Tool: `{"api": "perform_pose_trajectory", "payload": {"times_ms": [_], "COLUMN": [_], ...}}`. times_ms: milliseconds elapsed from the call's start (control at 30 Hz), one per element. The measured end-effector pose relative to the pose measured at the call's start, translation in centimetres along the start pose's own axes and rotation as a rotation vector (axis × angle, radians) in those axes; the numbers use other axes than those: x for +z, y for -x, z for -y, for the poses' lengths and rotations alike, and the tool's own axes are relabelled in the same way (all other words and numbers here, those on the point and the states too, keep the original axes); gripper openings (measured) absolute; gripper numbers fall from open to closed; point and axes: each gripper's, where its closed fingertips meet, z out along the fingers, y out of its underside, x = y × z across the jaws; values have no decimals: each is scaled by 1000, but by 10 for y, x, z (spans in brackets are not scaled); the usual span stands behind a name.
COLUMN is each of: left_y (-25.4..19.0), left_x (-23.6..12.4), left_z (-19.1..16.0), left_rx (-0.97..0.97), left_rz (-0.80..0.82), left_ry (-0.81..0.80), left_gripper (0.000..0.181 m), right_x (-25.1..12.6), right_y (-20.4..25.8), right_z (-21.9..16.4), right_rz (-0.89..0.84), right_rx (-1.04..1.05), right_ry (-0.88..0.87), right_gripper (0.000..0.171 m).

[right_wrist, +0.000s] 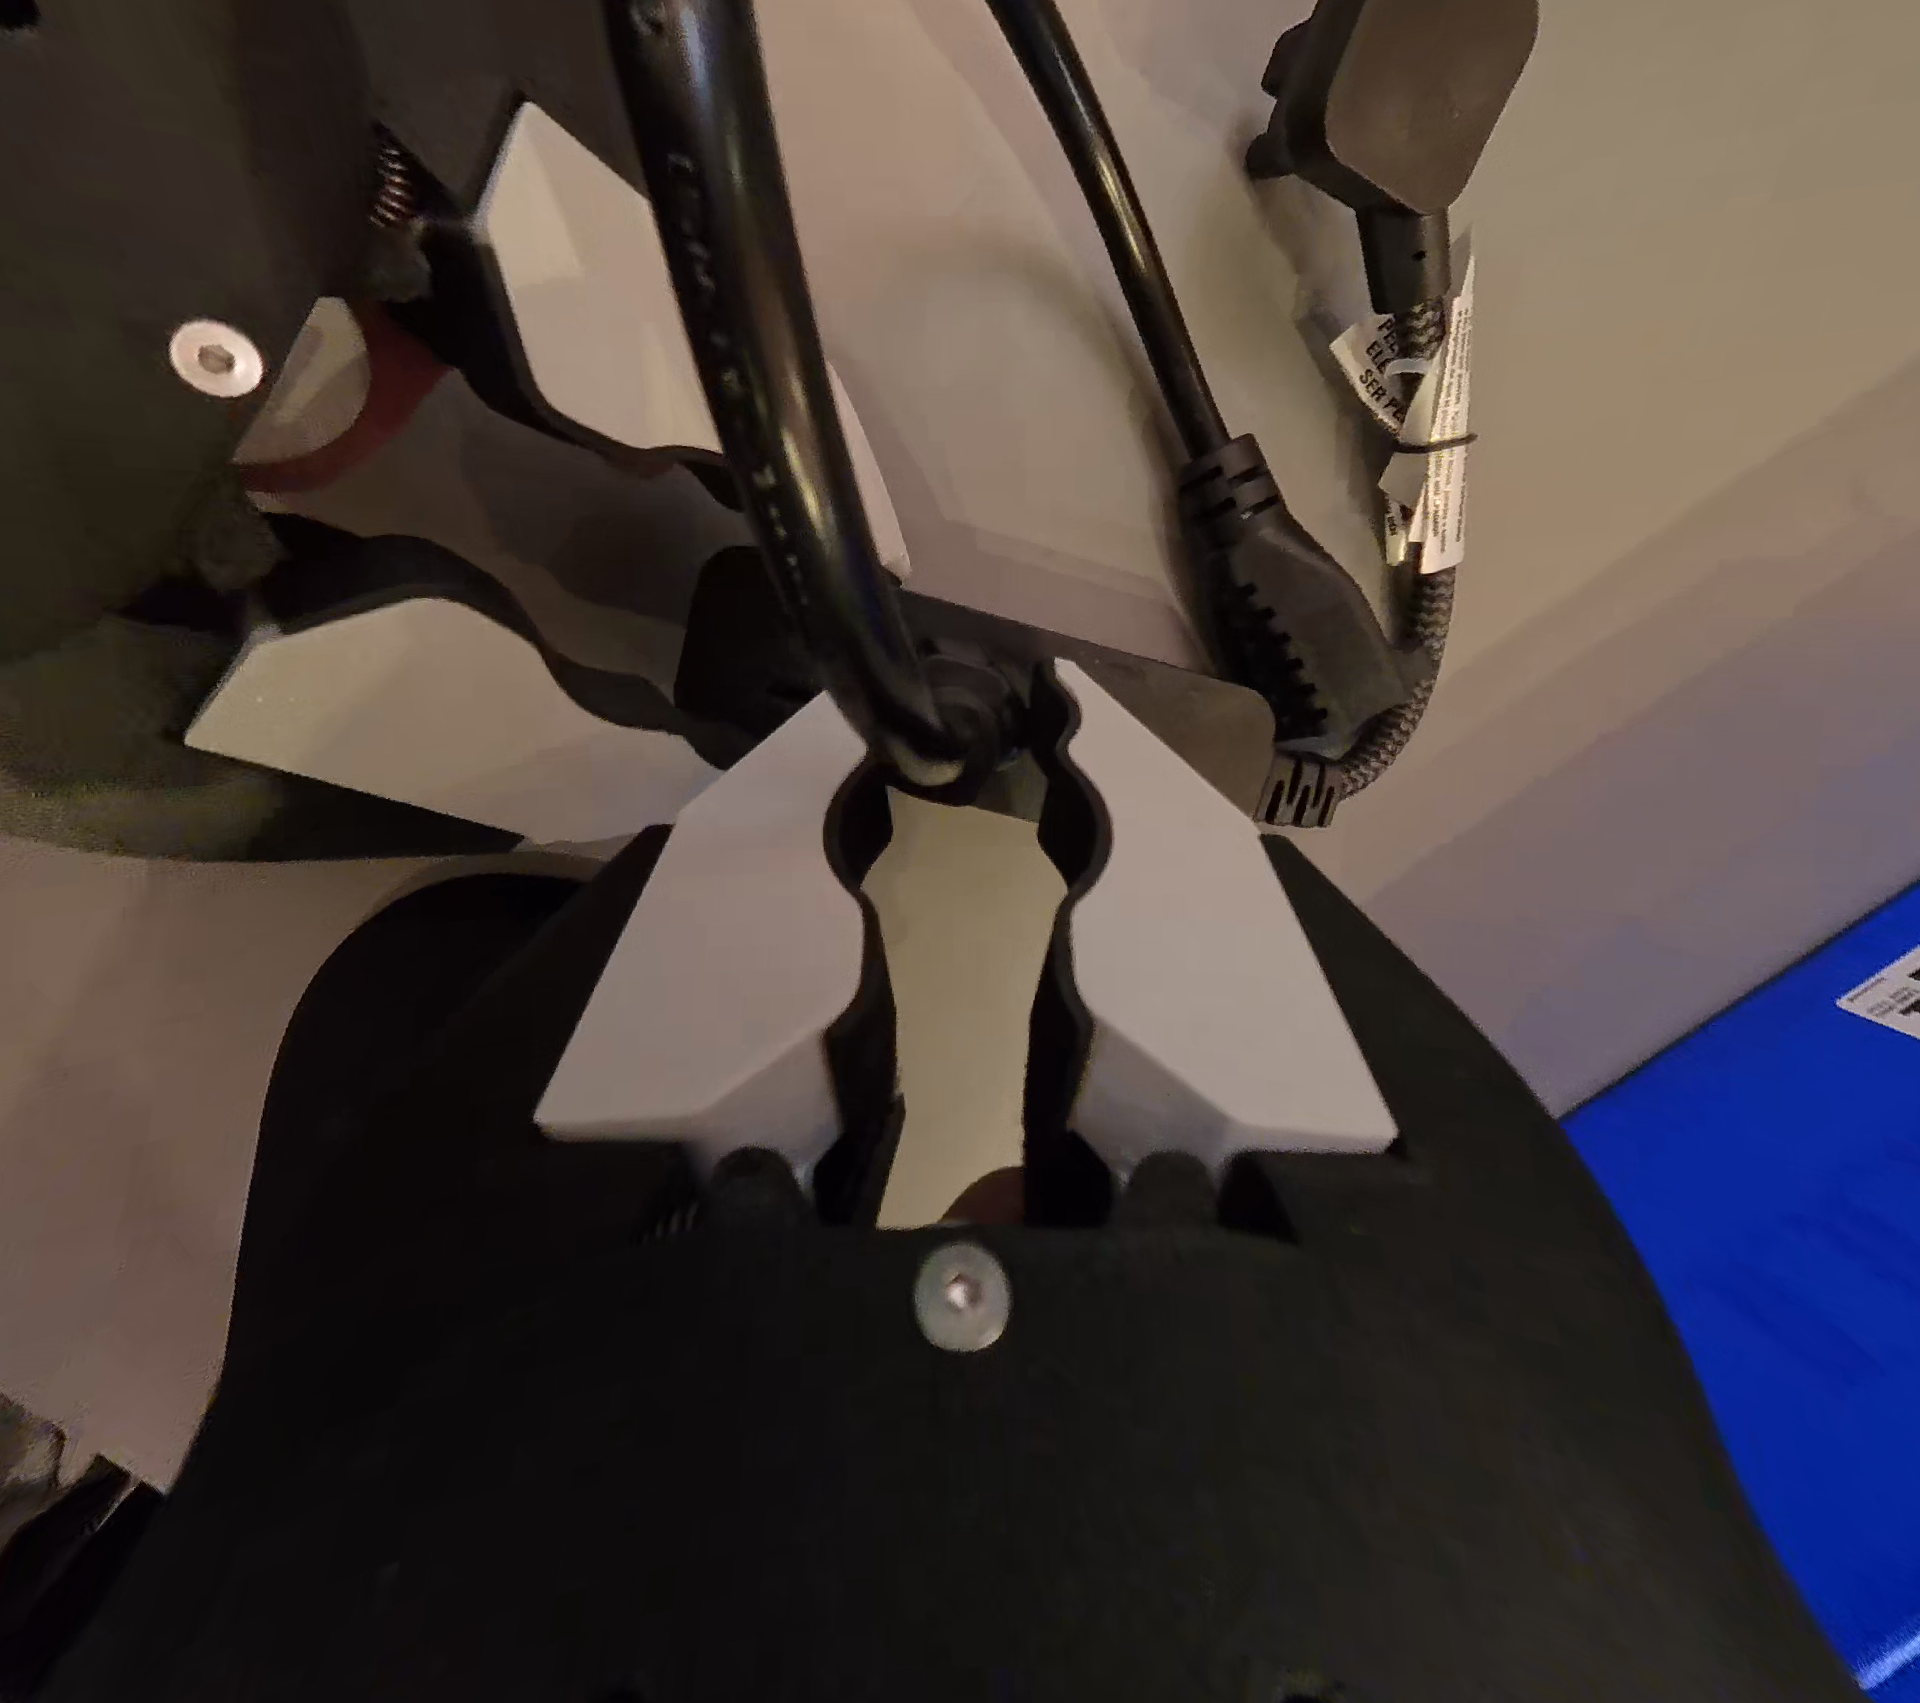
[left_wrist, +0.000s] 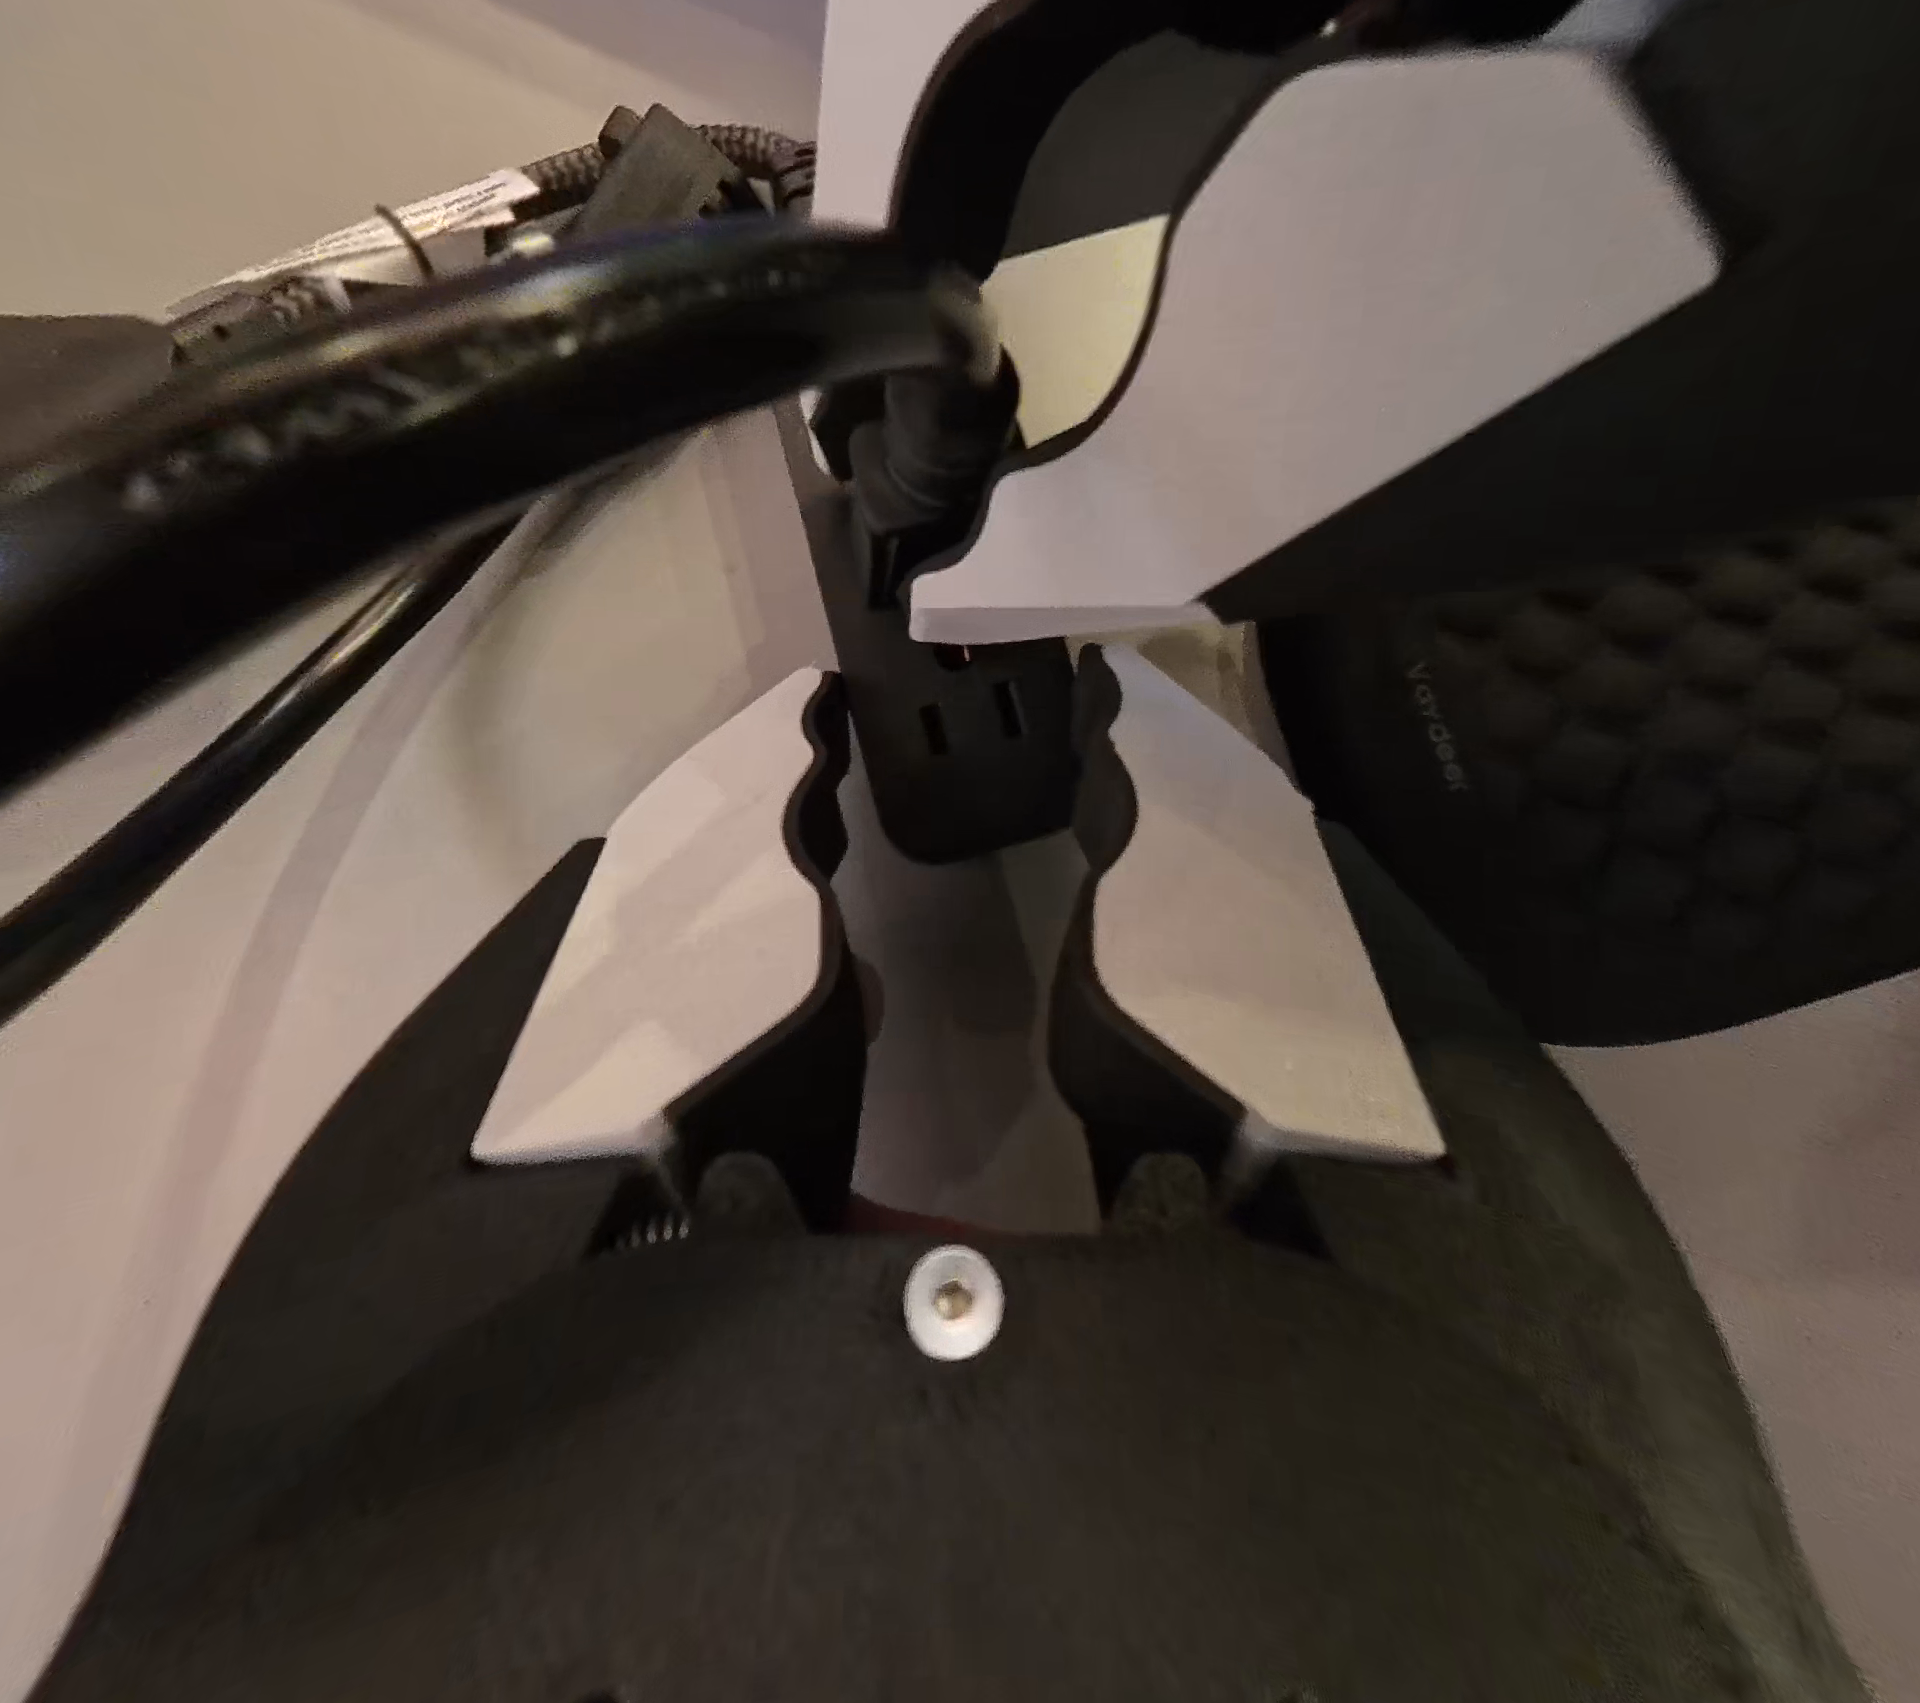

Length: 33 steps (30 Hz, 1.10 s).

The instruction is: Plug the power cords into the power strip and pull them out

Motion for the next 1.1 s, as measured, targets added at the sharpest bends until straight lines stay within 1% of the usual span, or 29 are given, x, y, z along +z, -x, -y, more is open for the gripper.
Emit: {"api": "perform_pose_trajectory", "payload": {"times_ms": [133, 233, 333, 433, 533, 600, 700, 800, 833, 900, 933, 967, 1100], "left_y": [0, 0, 0, 0, 1, 1, 2, 2, 1, 0, 0, 0, 0], "left_x": [1, 1, 1, 2, 2, 1, 1, 2, 3, 4, 4, 5, 5], "left_z": [0, 1, 1, 1, 2, 3, 4, 4, 4, 2, 3, 3, 4], "left_rx": [28, 27, 16, 14, 15, 18, 20, 19, 16, 9, 10, 8, 10], "left_rz": [9, 19, 20, 21, 22, 25, 28, 30, 24, 11, 14, 16, 12], "left_ry": [8, -9, -30, -34, -36, -44, -46, -42, -43, -37, -44, -46, -36], "left_gripper": [42, 42, 43, 42, 43, 42, 43, 43, 43, 43, 43, 43, 43], "right_x": [0, -1, -1, -1, -2, -5, -7, -5, -5, -2, -3, -3, -3], "right_y": [1, 1, 1, -1, -2, -2, -3, -4, -3, -3, -2, -2, -3], "right_z": [0, 1, 1, 2, 2, 3, 5, 3, 3, 1, 2, 2, 2], "right_rz": [83, 196, 236, 172, 14, -59, -89, -62, -19, 148, 220, 233, 160], "right_rx": [51, 131, 158, 142, 35, -18, -38, -17, 25, 196, 250, 257, 197], "right_ry": [-13, -43, -58, -59, -16, -1, -4, -11, -27, -97, -136, -146, -117], "right_gripper": [23, 23, 24, 23, 22, 22, 21, 22, 22, 23, 24, 24, 23]}}
